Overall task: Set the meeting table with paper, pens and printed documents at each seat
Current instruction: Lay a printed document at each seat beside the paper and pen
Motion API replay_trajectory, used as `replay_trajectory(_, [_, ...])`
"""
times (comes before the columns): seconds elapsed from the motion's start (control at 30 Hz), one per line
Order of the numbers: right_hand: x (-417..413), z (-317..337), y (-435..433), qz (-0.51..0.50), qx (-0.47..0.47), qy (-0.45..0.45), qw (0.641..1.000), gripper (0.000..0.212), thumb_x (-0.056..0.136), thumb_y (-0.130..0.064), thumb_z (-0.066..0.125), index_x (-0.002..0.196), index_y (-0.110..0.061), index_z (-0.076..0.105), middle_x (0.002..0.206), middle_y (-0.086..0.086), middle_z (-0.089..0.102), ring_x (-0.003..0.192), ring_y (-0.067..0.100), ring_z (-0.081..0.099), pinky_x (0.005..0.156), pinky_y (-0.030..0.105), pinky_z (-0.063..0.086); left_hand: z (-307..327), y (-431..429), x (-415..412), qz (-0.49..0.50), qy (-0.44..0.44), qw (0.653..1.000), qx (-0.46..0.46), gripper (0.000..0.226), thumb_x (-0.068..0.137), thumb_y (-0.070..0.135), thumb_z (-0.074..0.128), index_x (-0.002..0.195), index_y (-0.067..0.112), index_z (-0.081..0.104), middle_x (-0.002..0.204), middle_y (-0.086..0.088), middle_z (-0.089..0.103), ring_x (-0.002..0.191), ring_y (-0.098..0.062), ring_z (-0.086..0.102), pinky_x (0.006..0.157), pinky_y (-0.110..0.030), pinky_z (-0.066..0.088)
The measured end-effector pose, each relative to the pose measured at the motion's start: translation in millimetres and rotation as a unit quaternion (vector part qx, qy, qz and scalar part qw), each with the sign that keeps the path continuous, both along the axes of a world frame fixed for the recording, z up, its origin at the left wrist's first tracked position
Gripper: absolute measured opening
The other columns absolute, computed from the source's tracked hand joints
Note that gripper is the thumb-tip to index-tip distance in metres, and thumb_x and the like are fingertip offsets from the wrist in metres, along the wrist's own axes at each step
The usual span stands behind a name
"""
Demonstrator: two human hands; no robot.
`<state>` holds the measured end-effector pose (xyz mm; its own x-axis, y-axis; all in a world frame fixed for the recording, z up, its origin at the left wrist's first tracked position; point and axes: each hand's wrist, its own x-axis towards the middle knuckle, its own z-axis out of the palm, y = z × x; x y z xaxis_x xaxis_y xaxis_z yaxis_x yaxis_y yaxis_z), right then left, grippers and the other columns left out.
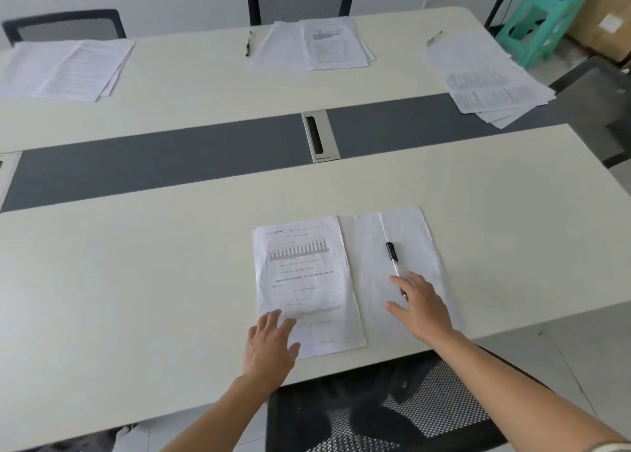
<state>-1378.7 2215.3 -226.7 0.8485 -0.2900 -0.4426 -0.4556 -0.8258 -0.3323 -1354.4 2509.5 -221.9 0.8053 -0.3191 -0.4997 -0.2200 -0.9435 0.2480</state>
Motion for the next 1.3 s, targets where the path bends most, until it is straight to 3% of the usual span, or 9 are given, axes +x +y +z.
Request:
replay_trajectory(0.1, [-9, 29, 10, -0.06, 0.089, -0.056, 0.993, 0.036, 0.09, -0.033, 0.064, 0.124, -0.022, 0.063, 0.119, -0.003, 0.068, 0.101, 0.01, 0.063, 0.089, 0.029, 0.051, 22, 4, 4, 0.115, 0.045, 0.983, -0.138, 0.034, 0.091, 0.037, 0.056, 0.124, 0.026, 0.06, 0.112, 0.008, 0.066, 0.1, -0.007, 0.062, 0.087, -0.023, 0.05])
replay_trajectory(0.17, [-21, 48, 19, -0.09, 0.125, -0.099, 0.983, 0.026, 0.089, -0.029, 0.066, 0.113, -0.02, 0.069, 0.101, -0.007, 0.071, 0.089, 0.006, 0.064, 0.084, 0.025, 0.053, 41, 8, 1, 0.168, 0.064, 0.961, -0.21, 0.025, 0.089, 0.032, 0.061, 0.113, 0.025, 0.065, 0.09, 0.01, 0.069, 0.083, -0.003, 0.063, 0.071, -0.016, 0.048])
replay_trajectory(0.27, [-45, 75, 33, -0.09, 0.178, -0.143, 0.969, 0.018, 0.09, -0.027, 0.067, 0.106, -0.024, 0.071, 0.092, -0.015, 0.07, 0.086, -0.001, 0.063, 0.075, 0.011, 0.048, 70, 19, -17, 0.217, 0.069, 0.931, -0.286, 0.016, 0.087, 0.027, 0.064, 0.103, 0.028, 0.067, 0.08, 0.003, 0.07, 0.078, -0.008, 0.065, 0.069, -0.017, 0.048])
replay_trajectory(0.4, [-76, 99, 50, -0.05, 0.239, -0.154, 0.957, 0.014, 0.089, -0.026, 0.068, 0.099, -0.035, 0.068, 0.089, -0.016, 0.073, 0.085, -0.006, 0.064, 0.073, 0.008, 0.049, 97, 40, -62, 0.294, 0.053, 0.888, -0.349, 0.013, 0.087, 0.02, 0.065, 0.096, 0.028, 0.068, 0.079, -0.009, 0.073, 0.073, -0.023, 0.069, 0.063, -0.025, 0.056])
replay_trajectory(0.53, [-100, 109, 64, 0.004, 0.294, -0.134, 0.946, 0.014, 0.087, -0.023, 0.07, 0.092, -0.036, 0.069, 0.084, -0.016, 0.074, 0.083, -0.004, 0.066, 0.073, 0.01, 0.051, 109, 59, -129, 0.378, 0.015, 0.853, -0.36, 0.014, 0.087, 0.015, 0.067, 0.095, 0.026, 0.069, 0.077, 0.0, 0.076, 0.069, -0.013, 0.069, 0.07, -0.031, 0.055])
replay_trajectory(0.73, [-125, 123, 115, 0.102, 0.362, -0.08, 0.923, 0.011, 0.086, -0.022, 0.072, 0.094, -0.031, 0.073, 0.084, -0.013, 0.075, 0.08, 0.005, 0.071, 0.075, 0.015, 0.054, 126, 93, -247, 0.515, -0.04, 0.777, -0.359, 0.013, 0.085, 0.013, 0.07, 0.093, 0.022, 0.071, 0.079, -0.004, 0.075, 0.073, -0.02, 0.071, 0.071, -0.031, 0.055])
replay_trajectory(0.97, [-164, 139, 220, 0.235, 0.387, -0.038, 0.891, 0.012, 0.084, -0.02, 0.074, 0.092, -0.029, 0.074, 0.082, -0.005, 0.075, 0.078, 0.015, 0.069, 0.077, 0.025, 0.056, 135, 153, -359, 0.62, -0.116, 0.679, -0.376, 0.012, 0.083, 0.008, 0.071, 0.091, 0.016, 0.073, 0.077, -0.008, 0.075, 0.069, -0.019, 0.072, 0.07, -0.036, 0.055])
replay_trajectory(1.07, [-186, 132, 271, 0.268, 0.382, -0.026, 0.884, 0.012, 0.084, -0.021, 0.074, 0.091, -0.031, 0.075, 0.084, -0.007, 0.075, 0.079, 0.014, 0.07, 0.076, 0.025, 0.056, 136, 190, -398, 0.649, -0.125, 0.637, -0.396, 0.014, 0.079, 0.019, 0.074, 0.092, 0.016, 0.073, 0.077, -0.008, 0.074, 0.072, -0.023, 0.071, 0.069, -0.035, 0.055])
replay_trajectory(1.3, [-251, 113, 412, 0.308, 0.387, 0.015, 0.869, 0.018, 0.081, -0.01, 0.076, 0.085, -0.028, 0.076, 0.079, 0.002, 0.075, 0.078, 0.026, 0.071, 0.078, 0.033, 0.056, 141, 330, -499, 0.706, -0.154, 0.589, -0.361, 0.014, 0.084, 0.005, 0.069, 0.093, 0.014, 0.072, 0.081, -0.012, 0.075, 0.077, -0.028, 0.07, 0.065, -0.029, 0.054])
